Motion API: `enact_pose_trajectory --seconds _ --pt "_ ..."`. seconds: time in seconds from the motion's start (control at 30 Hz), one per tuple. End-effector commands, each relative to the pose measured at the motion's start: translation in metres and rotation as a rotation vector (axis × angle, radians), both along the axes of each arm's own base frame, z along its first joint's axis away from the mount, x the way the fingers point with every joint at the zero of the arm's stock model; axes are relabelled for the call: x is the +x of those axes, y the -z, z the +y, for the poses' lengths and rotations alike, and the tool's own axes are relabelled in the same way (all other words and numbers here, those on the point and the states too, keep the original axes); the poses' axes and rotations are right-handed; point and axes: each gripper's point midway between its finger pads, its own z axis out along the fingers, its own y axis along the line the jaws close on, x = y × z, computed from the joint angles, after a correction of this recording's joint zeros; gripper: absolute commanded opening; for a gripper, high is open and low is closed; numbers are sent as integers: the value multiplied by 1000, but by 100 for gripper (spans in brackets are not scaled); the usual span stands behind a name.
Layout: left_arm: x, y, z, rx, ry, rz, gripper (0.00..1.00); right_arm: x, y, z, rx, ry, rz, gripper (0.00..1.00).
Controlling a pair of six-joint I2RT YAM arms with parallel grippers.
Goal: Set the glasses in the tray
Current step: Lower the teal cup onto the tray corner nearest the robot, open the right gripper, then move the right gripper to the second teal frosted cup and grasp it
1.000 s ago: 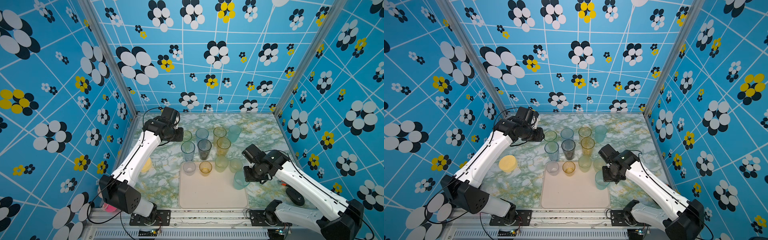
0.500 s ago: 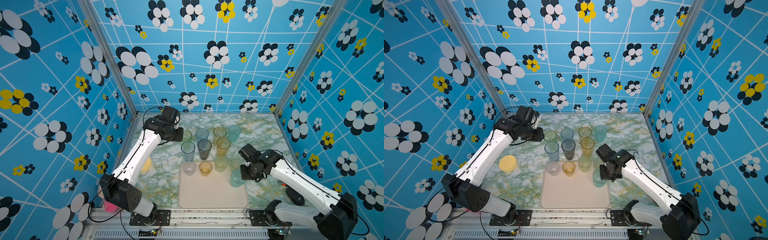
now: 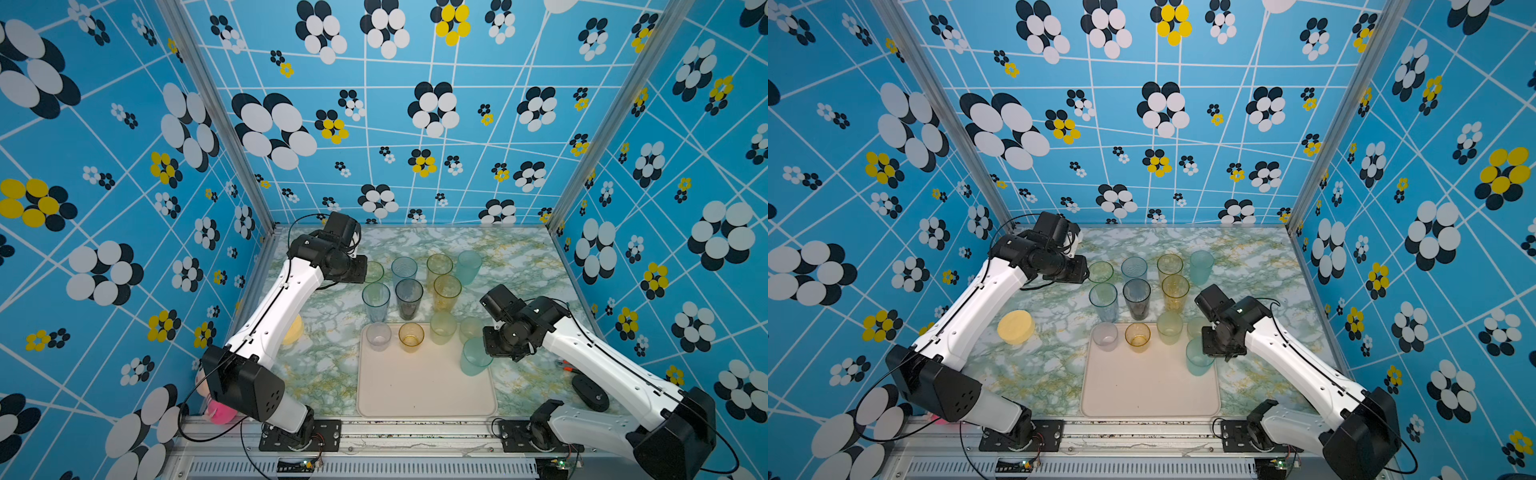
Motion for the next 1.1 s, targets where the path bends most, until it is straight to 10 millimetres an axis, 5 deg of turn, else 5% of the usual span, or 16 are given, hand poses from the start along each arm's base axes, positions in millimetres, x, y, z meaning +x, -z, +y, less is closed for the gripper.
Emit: enact_pose_trajectory --seconds 0.0,0.2,0.6,0.8,1.07 --pt "1 -2 9 37 -10 -13 42 21 -47 0 64 23 -129 31" --pt "-1 2 20 80 -31 1 42 73 -76 -4 137 72 -194 32" --pt "2 9 28 111 -54 35 42 219 -42 -12 121 121 -144 32" --pt "7 5 31 101 -61 27 42 262 -32 -17 121 157 -151 32" --pt "13 0 40 100 -77 27 42 290 -9 -29 20 170 -125 31"
